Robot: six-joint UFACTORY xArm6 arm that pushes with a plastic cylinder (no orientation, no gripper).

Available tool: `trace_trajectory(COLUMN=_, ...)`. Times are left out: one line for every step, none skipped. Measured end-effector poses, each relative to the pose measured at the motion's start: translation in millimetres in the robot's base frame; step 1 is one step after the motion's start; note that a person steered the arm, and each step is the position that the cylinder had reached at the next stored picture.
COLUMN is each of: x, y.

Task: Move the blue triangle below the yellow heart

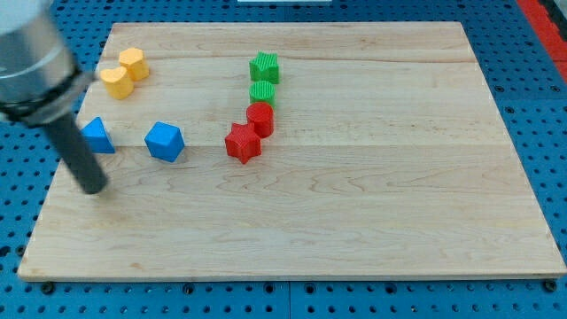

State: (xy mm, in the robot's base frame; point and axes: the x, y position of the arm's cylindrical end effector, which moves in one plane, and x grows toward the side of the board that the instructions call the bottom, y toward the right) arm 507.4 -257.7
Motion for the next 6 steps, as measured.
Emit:
trace_trajectory(x=-27, y=-15)
trace_trajectory(x=-50, y=-3)
trace_trajectory(x=-67, y=13)
trace_trajectory(x=-79, y=13)
trace_trajectory(x=-57, y=-45)
trace_trajectory(x=-71, y=-47)
